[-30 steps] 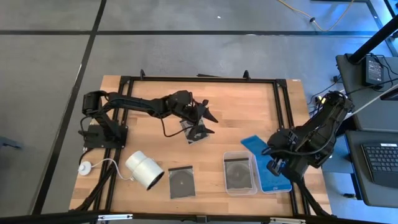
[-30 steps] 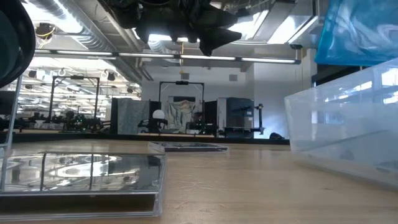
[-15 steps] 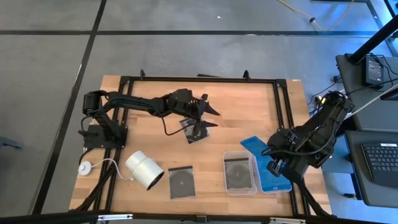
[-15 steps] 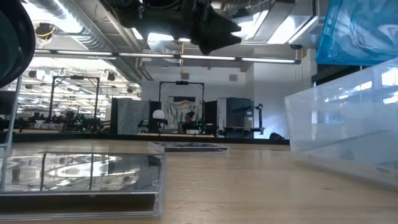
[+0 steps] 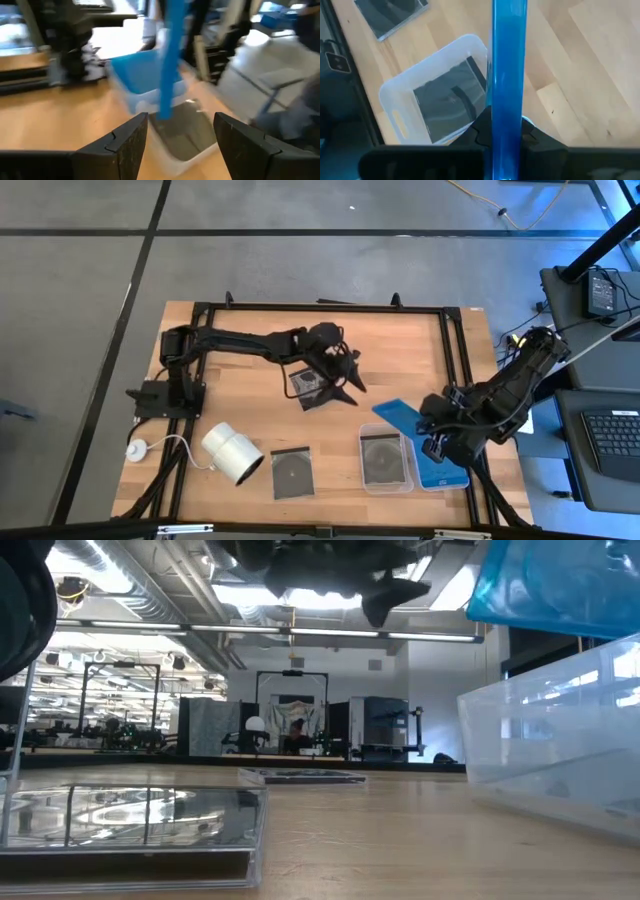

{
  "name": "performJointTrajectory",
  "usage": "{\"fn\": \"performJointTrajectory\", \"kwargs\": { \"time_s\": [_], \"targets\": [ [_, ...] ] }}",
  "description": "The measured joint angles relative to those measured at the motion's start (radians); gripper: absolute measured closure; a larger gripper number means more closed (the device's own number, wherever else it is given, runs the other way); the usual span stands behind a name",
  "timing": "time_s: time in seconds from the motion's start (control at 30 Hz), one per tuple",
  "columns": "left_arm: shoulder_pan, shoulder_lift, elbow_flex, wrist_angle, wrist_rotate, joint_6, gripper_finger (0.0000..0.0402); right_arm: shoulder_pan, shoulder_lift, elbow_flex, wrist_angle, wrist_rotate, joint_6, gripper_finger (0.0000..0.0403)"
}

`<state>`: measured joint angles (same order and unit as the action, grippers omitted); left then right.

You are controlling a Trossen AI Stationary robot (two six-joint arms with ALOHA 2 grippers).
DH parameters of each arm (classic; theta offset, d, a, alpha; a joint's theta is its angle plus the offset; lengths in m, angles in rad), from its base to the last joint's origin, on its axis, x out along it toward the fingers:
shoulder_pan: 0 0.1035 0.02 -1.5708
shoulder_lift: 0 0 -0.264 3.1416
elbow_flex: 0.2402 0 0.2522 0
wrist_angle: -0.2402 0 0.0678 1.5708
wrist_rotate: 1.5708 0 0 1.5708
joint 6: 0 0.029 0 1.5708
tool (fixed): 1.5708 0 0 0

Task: Pick & place jewel cases by type
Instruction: Put the blue CD case into the right transparent bin

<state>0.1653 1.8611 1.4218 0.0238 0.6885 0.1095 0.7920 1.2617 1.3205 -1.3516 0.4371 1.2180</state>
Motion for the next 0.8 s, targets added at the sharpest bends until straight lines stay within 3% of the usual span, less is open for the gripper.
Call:
{"fn": "performJointTrajectory", "kwargs": {
  "time_s": [0.1,0.3,0.37,0.53,0.8],
  "targets": [
    [-0.014,0.012,0.021,0.003,0.048,0.008,0.0178,-0.017,0.000,0.000,-0.001,0.000,-0.001,0.0373],
    [-0.044,0.014,0.023,0.047,0.041,0.048,0.0178,-0.046,0.000,0.000,0.011,0.018,-0.099,0.0378],
    [-0.062,0.014,0.023,0.063,0.007,0.060,0.0178,-0.058,0.000,0.000,0.022,0.041,-0.136,0.0378],
    [-0.101,0.013,0.023,0.059,-0.216,0.108,0.0178,-0.088,0.000,-0.002,0.053,0.046,-0.223,0.0372],
    [-0.111,0.013,0.023,0.047,-0.247,0.113,0.0178,-0.105,-0.001,-0.002,0.055,0.020,-0.217,0.0378]
  ]
}}
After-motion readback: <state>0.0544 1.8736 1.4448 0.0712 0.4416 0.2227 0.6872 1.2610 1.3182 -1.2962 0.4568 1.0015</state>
